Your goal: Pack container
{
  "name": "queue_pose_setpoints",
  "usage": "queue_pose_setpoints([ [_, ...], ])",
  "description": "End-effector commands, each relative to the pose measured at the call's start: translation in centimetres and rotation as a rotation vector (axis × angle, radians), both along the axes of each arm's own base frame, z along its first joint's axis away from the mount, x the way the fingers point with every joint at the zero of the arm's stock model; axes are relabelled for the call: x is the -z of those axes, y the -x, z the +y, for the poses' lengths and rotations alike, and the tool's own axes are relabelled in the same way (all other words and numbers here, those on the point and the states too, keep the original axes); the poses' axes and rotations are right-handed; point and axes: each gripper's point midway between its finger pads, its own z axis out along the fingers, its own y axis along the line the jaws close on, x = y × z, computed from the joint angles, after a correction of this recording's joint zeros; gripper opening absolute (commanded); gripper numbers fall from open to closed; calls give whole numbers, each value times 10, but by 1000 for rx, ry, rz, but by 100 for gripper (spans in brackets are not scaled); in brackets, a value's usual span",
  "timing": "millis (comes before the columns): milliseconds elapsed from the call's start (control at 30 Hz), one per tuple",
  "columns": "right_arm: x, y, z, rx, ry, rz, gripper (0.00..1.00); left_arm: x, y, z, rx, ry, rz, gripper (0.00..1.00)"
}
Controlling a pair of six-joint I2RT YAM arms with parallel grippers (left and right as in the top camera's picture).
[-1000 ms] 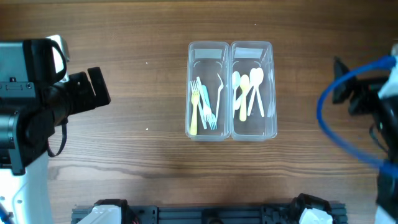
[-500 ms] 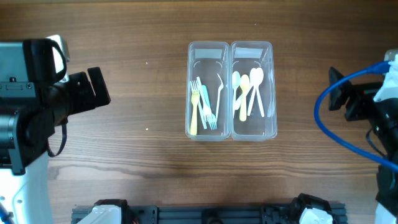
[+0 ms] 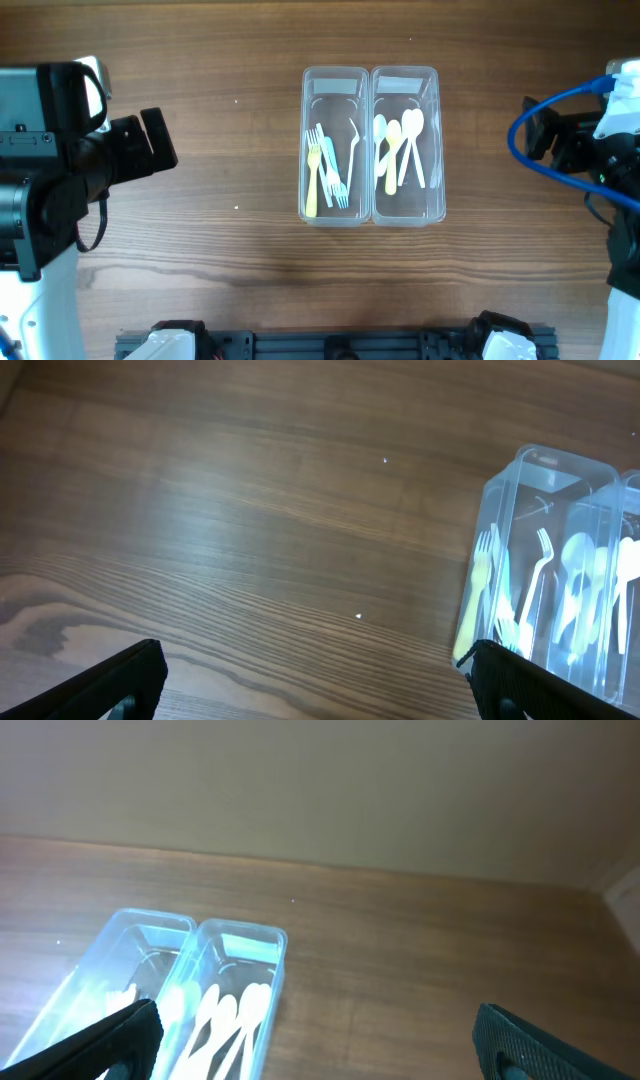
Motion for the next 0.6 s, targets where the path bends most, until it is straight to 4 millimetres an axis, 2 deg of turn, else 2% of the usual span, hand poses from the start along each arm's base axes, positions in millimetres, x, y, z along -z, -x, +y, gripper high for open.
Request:
queue_pose_setpoints([
  [0, -36, 32, 24, -140, 166, -157, 100, -3, 1, 0, 4, -10, -12, 100],
  [67, -43, 53, 31, -160, 231, -197, 100, -3, 1, 0, 4, -10, -12, 100],
  [133, -46, 66, 35, -163, 253, -218, 100, -3, 1, 0, 4, -10, -12, 100],
  [367, -30, 84, 41, -160, 232, -200, 100, -3, 1, 0, 4, -10, -12, 100],
  [433, -32, 87, 44, -170, 221, -211, 100, -3, 1, 0, 4, -10, -12, 100],
  [567, -40, 93, 69, -298, 140, -255, 100, -3, 1, 0, 4, -10, -12, 100],
])
